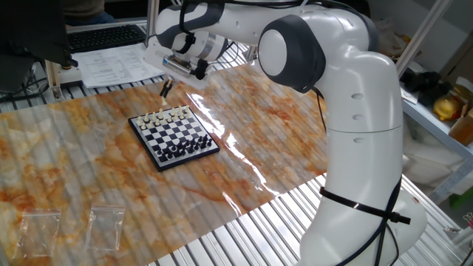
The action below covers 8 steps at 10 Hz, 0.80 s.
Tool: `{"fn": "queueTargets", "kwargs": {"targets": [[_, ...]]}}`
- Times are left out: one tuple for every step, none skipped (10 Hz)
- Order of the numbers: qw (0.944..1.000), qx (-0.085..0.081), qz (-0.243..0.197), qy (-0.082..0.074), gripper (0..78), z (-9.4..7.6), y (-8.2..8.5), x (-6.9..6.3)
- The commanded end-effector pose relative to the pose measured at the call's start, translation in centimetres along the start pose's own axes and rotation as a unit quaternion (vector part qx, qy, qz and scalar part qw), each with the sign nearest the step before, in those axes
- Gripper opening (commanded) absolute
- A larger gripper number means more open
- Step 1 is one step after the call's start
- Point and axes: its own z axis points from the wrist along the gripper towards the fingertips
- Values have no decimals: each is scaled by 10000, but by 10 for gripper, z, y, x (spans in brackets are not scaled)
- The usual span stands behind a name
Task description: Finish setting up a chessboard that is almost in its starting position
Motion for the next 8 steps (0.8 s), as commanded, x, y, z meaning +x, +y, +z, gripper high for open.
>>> {"fn": "queueTargets", "kwargs": {"targets": [[10000, -12, -88, 8, 13, 5, -2, 3], [9999, -17, -105, 8, 13, 5, -4, 4], [9999, -26, -120, 15, 13, 6, -5, 4], [9999, -27, -140, 16, 13, 6, -5, 5], [9998, -24, -217, 16, 13, 9, -8, 6], [9996, -29, -269, 10, 13, 11, -10, 6], [9995, -32, -314, 10, 13, 12, -11, 7], [9994, -45, -346, 4, 13, 14, -12, 7]]}}
